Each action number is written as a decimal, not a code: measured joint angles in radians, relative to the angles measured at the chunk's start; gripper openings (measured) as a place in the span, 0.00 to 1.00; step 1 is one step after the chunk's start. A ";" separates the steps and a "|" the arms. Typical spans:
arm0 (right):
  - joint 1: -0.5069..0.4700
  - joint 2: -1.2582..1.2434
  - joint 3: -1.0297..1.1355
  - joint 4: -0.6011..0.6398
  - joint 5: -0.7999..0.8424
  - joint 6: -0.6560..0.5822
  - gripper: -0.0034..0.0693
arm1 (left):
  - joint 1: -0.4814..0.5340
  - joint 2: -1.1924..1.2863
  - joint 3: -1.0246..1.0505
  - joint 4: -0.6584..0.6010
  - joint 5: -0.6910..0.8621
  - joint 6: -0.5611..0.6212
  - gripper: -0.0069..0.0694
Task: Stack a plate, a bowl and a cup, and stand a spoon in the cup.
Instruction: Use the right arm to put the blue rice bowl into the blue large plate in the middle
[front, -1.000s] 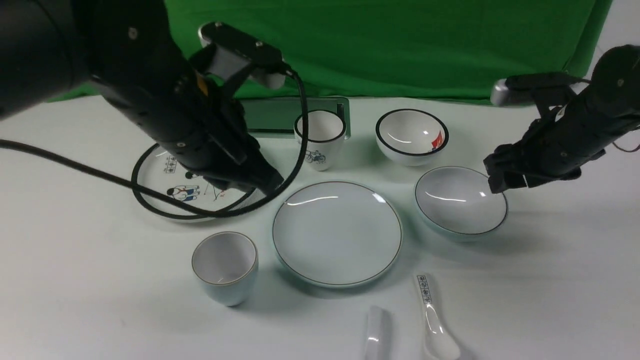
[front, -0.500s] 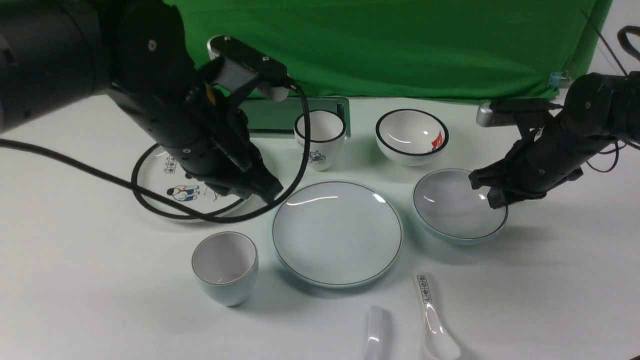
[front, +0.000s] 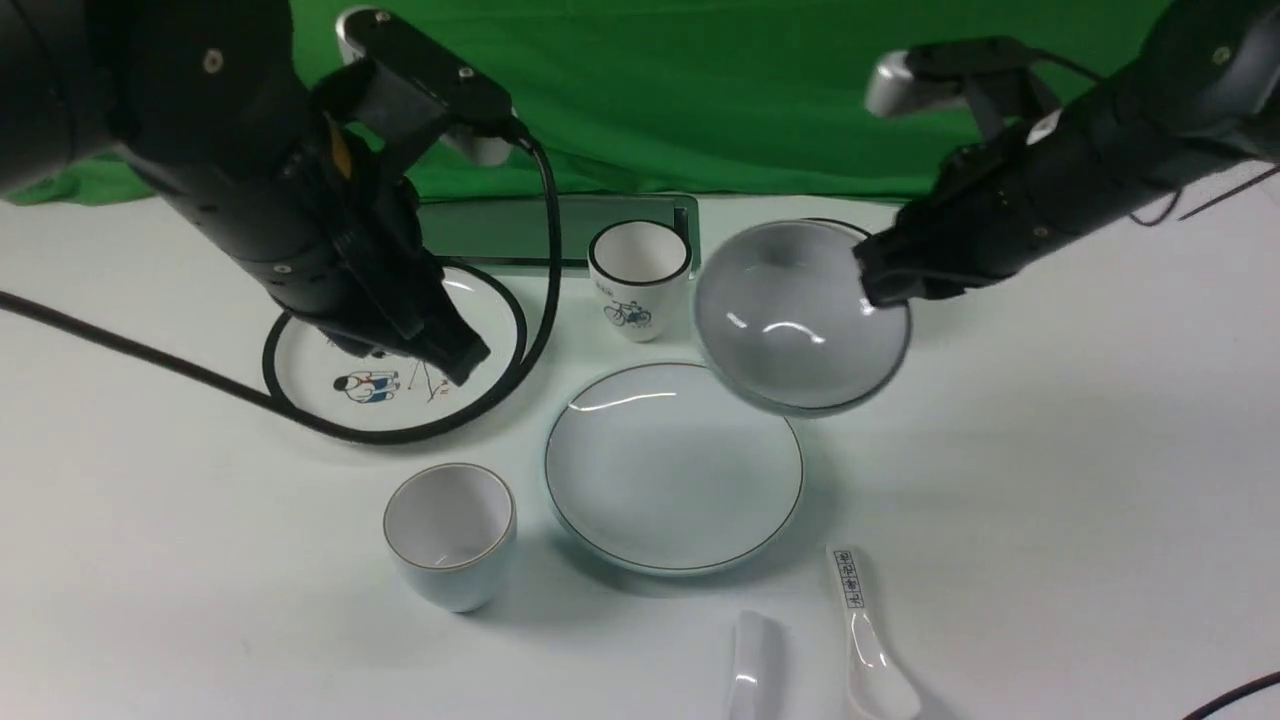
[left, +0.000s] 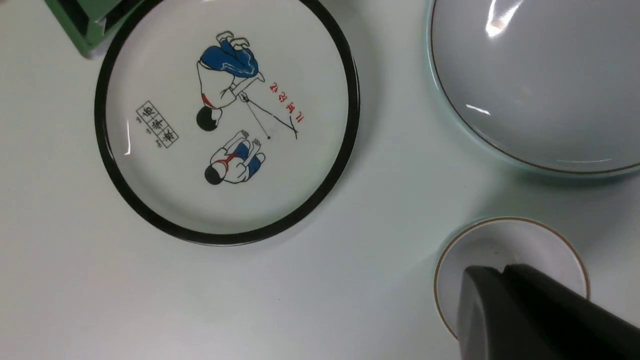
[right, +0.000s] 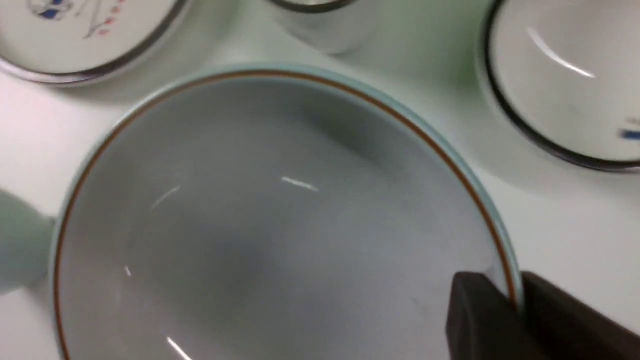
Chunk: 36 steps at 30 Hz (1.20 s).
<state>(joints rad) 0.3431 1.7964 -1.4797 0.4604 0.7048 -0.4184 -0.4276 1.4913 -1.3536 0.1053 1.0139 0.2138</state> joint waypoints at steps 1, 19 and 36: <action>0.005 0.002 0.000 0.001 -0.004 -0.002 0.15 | 0.000 -0.001 0.000 0.000 0.001 0.000 0.05; 0.119 0.256 -0.051 0.002 -0.125 0.002 0.15 | 0.000 -0.003 0.003 -0.002 0.054 -0.015 0.06; 0.065 0.097 -0.179 -0.133 0.182 0.004 0.63 | 0.092 -0.003 0.125 -0.076 -0.006 -0.130 0.63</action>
<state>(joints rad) 0.4085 1.8938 -1.6585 0.3276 0.8873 -0.4141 -0.3360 1.4886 -1.2283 0.0294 1.0075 0.0840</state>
